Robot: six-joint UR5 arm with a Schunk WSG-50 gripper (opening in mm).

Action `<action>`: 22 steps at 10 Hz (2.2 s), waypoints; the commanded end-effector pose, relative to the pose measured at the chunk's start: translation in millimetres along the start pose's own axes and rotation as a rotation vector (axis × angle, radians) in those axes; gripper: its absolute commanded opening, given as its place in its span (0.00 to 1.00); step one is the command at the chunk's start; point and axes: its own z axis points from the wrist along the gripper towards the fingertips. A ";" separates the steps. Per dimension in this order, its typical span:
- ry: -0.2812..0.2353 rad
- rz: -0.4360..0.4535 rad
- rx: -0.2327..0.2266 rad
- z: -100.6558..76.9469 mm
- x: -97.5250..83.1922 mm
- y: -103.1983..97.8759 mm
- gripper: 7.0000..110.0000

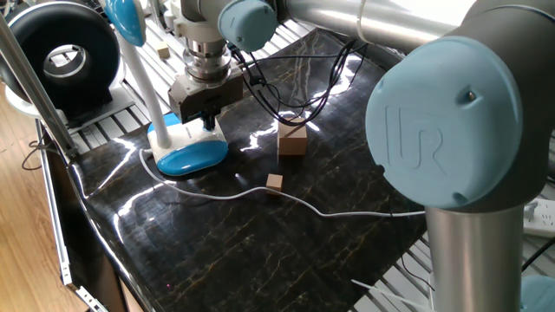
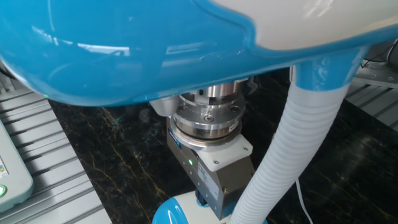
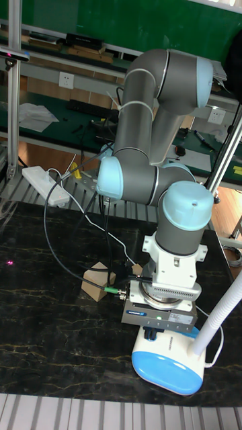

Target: Turn off the desk lamp by pressing the button

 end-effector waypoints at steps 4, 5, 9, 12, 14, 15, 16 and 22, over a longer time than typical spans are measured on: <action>0.049 0.008 -0.031 -36.2 7.5 3.7 0.00; 0.048 0.013 -0.039 -37.1 7.2 7.4 0.00; 0.050 0.018 -0.041 -62.4 3.8 5.8 0.00; 0.028 -0.005 -0.058 -94.4 -12.6 1.0 0.00; 0.004 -0.031 -0.046 -119.6 -27.1 -7.2 0.00; -0.009 -0.043 -0.040 -129.5 -34.2 -12.5 0.00; -0.011 -0.051 -0.042 -137.8 -38.5 -18.0 0.00; -0.083 -0.084 0.067 -190.4 -45.3 -77.5 0.00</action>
